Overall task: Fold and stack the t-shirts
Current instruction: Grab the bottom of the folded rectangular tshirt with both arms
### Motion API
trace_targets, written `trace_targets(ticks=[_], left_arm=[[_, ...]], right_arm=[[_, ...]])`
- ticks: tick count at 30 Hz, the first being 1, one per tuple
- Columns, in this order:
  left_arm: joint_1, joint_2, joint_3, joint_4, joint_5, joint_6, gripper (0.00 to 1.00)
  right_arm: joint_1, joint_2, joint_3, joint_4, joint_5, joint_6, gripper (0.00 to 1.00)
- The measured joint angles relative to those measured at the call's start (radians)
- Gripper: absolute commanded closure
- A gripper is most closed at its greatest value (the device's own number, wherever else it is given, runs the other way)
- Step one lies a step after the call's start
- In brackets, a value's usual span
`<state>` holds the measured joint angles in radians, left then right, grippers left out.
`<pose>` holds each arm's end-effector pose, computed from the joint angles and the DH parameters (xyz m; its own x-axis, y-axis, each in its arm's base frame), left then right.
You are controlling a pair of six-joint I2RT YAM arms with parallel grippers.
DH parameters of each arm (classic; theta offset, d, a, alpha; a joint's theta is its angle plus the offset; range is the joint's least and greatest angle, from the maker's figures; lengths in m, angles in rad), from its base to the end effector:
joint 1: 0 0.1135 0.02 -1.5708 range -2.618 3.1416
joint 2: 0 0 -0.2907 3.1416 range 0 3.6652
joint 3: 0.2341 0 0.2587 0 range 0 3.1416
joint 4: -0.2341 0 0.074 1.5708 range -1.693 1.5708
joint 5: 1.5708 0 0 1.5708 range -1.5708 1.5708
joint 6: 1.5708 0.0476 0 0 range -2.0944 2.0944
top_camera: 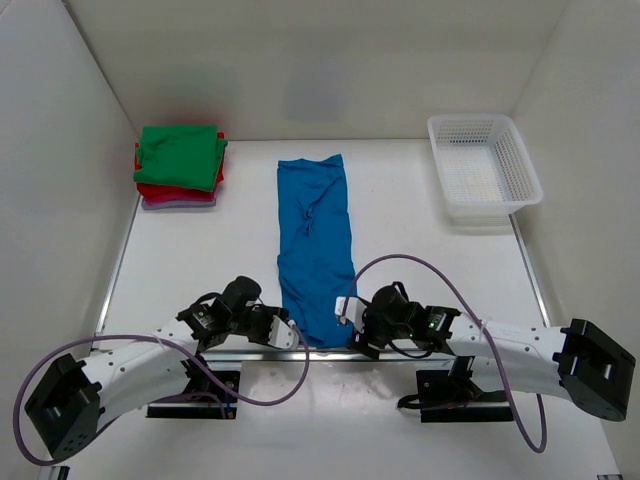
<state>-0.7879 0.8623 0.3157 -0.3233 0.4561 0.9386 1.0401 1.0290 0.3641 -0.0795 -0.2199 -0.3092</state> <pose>0.0926 -0.1227 0.1655 0.3565 0.6685 -0.6526 0.9293 -0.1819 0.3214 0.0891 0.1724 0.1729 -0.0458 -0.6648 -0.7456 -0.9835 0.1609 -0.0830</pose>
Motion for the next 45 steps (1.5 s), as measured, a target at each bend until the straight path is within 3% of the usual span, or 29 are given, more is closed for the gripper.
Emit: trace_targets(ticks=[15,25,28,32,35,36,45], left_arm=[[-0.106,0.061,0.044,-0.030,-0.015,0.051,0.45],[-0.101,0.120,0.061,-0.031,-0.070,0.054,0.54],[-0.095,0.147,0.070,-0.032,-0.088,0.048,0.61],[-0.090,0.180,0.100,-0.043,-0.100,0.054,0.88],[-0.079,0.178,0.118,-0.069,-0.068,0.064,0.93],[-0.076,0.177,0.126,-0.082,-0.051,0.065,0.95],[-0.093,0.204,0.210,-0.217,0.066,0.028,0.98]], right_arm=[[-0.007,0.050,-0.003,0.040,-0.011,-0.001,0.35],[-0.007,0.092,-0.003,0.068,-0.013,-0.001,0.36],[-0.008,0.093,-0.003,0.072,-0.011,-0.001,0.37],[-0.009,0.094,-0.003,0.078,-0.007,-0.006,0.67],[-0.019,0.094,-0.003,0.083,-0.008,-0.006,0.96],[-0.021,0.093,-0.003,0.082,-0.007,-0.008,1.00],[-0.035,0.095,0.040,0.007,-0.046,-0.013,1.00]])
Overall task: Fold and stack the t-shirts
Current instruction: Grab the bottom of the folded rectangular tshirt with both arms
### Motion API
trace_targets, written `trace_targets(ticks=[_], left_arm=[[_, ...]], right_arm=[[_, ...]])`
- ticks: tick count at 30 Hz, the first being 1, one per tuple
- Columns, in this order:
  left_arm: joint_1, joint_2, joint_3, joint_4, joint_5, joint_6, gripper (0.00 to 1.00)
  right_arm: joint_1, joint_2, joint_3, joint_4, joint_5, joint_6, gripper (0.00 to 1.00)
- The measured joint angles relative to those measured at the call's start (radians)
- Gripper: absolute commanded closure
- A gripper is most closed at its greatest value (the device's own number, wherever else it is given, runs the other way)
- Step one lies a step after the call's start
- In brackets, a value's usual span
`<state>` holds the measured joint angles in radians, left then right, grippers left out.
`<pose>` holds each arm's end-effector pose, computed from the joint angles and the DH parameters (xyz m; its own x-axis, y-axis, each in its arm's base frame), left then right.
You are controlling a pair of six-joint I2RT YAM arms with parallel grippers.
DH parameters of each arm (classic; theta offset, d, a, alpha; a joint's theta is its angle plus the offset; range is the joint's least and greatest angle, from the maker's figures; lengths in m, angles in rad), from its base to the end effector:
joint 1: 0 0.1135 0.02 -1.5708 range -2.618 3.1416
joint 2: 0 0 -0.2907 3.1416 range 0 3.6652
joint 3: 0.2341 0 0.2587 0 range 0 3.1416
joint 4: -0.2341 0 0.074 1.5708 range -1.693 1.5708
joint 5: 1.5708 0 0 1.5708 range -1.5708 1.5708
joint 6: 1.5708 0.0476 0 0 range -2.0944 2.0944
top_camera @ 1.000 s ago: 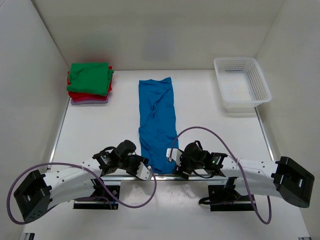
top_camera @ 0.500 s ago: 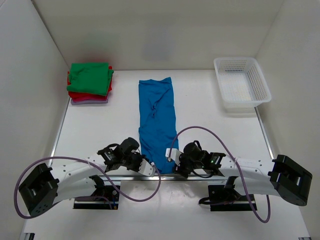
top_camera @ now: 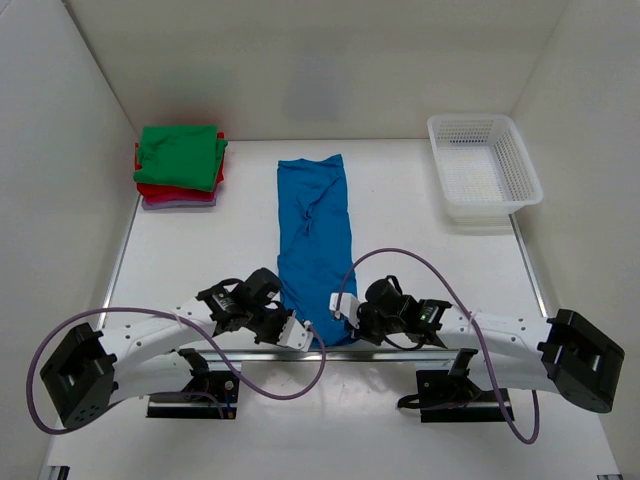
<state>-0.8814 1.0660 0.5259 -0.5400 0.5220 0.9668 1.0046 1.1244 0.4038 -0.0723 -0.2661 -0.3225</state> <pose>0.0964 -0.1543 0.1883 0.3549 0.6911 -0.6296 0.9265 -0.3500 0.1381 0.1007 0.1817 0.1693 -0.0730 -0.6849 -0.7250 -0.9873 0.1526 -0.0447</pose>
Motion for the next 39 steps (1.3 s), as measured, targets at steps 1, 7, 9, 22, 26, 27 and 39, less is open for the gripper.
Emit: trace_targets(ticks=[1,7,9,22,26,27,39], left_arm=[[-0.001,0.006,0.006,-0.016,0.008,-0.003,0.98],[-0.004,0.001,0.023,-0.086,0.021,-0.074,0.99],[-0.002,-0.015,0.023,-0.102,0.035,-0.093,0.97],[0.011,-0.053,0.018,-0.101,0.047,-0.234,0.57],[0.019,-0.091,-0.002,-0.037,0.031,-0.293,0.41],[0.019,-0.106,-0.010,-0.017,0.026,-0.304,0.39],[-0.012,-0.123,-0.060,0.041,-0.044,-0.401,0.11]], right_arm=[[0.000,0.003,0.016,-0.018,-0.011,-0.001,1.00],[0.002,0.013,0.101,-0.107,-0.074,0.000,1.00],[0.002,0.012,0.109,-0.135,-0.091,0.005,1.00],[-0.006,-0.024,0.114,-0.227,-0.149,0.029,1.00],[-0.006,-0.022,0.115,-0.228,-0.150,0.029,1.00],[-0.006,-0.019,0.115,-0.226,-0.151,0.029,1.00],[-0.012,0.015,0.122,-0.208,-0.152,0.031,1.00]])
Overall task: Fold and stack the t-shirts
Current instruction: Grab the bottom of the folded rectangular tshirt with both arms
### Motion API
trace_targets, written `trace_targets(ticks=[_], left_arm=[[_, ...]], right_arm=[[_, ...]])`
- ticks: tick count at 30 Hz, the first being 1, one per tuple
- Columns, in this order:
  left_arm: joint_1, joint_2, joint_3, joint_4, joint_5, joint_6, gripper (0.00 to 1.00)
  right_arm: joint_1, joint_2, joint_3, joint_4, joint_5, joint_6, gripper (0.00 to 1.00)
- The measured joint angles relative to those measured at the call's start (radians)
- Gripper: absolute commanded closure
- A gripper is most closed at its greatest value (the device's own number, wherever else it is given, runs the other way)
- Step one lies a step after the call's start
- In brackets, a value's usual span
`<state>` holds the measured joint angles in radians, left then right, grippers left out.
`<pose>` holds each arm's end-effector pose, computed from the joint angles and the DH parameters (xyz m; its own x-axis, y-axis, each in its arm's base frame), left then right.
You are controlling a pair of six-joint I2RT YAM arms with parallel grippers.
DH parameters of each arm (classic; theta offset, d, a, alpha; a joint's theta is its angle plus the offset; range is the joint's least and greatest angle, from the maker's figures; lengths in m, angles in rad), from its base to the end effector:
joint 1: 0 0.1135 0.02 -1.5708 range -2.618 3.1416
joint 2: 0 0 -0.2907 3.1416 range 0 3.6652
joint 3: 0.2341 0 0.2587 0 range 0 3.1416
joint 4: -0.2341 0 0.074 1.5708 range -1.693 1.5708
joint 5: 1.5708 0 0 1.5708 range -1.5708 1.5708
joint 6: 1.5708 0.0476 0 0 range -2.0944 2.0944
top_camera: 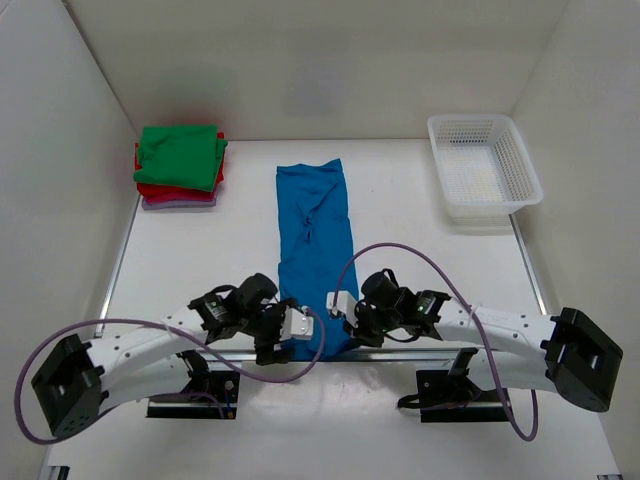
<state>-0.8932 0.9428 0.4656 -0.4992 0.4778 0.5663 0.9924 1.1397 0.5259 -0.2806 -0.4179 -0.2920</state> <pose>0.0866 -0.1426 0.1901 0.0195 0.7357 -0.6770 0.9987 -0.0458 -0.0210 0.0999 0.1884 0.1901 -0.1480 -0.7079 -0.6906 -0.9886 0.0868 0.1229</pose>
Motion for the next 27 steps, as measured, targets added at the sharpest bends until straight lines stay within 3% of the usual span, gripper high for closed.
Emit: trace_targets(ticks=[4,17,23,27], left_arm=[[-0.032,0.146,0.034,-0.021,-0.024,-0.010,0.26],[-0.047,0.256,0.087,-0.021,-0.097,-0.053,0.26],[-0.064,0.333,0.121,-0.012,-0.143,-0.090,0.33],[-0.066,0.365,0.142,0.000,-0.188,-0.130,0.43]], right_arm=[[-0.002,0.008,0.006,0.005,0.000,0.000,1.00],[-0.033,0.014,0.013,0.036,-0.006,-0.013,1.00],[-0.055,0.018,0.013,0.012,0.001,-0.017,1.00],[-0.073,0.017,0.013,0.003,0.006,-0.016,0.99]])
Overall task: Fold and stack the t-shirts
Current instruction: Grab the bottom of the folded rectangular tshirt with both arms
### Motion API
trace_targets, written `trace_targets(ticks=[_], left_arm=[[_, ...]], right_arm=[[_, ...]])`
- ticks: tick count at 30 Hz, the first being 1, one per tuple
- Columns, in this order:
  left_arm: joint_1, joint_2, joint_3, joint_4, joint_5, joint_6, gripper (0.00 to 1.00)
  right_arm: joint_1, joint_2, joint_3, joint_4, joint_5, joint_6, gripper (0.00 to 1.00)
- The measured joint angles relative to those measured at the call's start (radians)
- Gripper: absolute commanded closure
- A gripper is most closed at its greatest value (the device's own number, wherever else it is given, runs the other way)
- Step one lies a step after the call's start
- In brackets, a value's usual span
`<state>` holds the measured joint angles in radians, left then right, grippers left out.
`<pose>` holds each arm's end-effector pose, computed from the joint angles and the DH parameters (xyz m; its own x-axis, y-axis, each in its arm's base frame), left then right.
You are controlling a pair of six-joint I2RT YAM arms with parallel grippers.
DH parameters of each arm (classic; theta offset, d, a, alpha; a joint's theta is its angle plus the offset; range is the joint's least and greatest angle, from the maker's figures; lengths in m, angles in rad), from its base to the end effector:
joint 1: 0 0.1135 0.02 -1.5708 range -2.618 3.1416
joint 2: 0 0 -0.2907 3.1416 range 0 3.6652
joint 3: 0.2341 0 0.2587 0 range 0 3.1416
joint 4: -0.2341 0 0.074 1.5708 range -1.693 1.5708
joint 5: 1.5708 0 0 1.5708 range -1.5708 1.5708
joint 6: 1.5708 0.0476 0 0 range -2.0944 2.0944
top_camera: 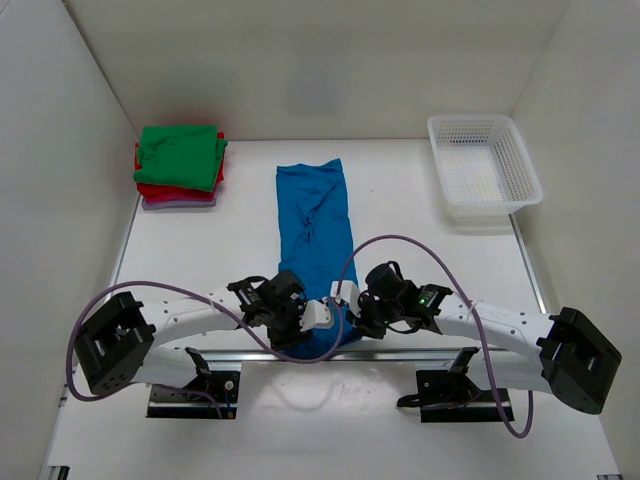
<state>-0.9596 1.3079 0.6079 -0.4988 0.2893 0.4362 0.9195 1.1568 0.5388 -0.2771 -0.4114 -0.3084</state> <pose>0.1146 -0.1872 0.1666 -0.1278 0.8880 -0.4417 0.9912 0.0992 -0.0873 0.1161 0.1837 0.1910 -0.1834 -0.6995 -0.6906 -0.9826 0.1516 0.1075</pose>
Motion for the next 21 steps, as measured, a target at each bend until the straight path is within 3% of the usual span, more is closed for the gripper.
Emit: trace_targets(ticks=[3,6,8,9,10,15,21], left_arm=[[-0.002,0.018,0.011,0.009,-0.029,-0.021,0.52],[-0.005,0.039,0.026,0.013,-0.053,-0.040,0.49],[-0.006,0.051,0.037,0.013,-0.063,-0.049,0.73],[-0.006,0.059,0.042,0.014,-0.068,-0.047,0.96],[-0.006,0.063,0.045,0.014,-0.069,-0.051,1.00],[0.028,0.059,0.049,-0.018,-0.012,-0.018,1.00],[0.052,0.043,0.118,-0.201,0.085,0.064,1.00]], right_arm=[[-0.012,0.000,0.000,-0.004,0.005,0.003,1.00],[-0.025,-0.003,-0.002,-0.009,0.013,0.007,0.99],[-0.034,-0.004,-0.002,-0.011,0.016,0.008,1.00],[-0.039,-0.005,-0.003,-0.013,0.018,0.008,1.00],[-0.042,-0.006,-0.003,-0.014,0.022,0.011,1.00],[-0.045,-0.018,-0.003,-0.019,0.015,-0.002,1.00],[-0.028,-0.057,0.005,-0.029,-0.009,-0.008,1.00]])
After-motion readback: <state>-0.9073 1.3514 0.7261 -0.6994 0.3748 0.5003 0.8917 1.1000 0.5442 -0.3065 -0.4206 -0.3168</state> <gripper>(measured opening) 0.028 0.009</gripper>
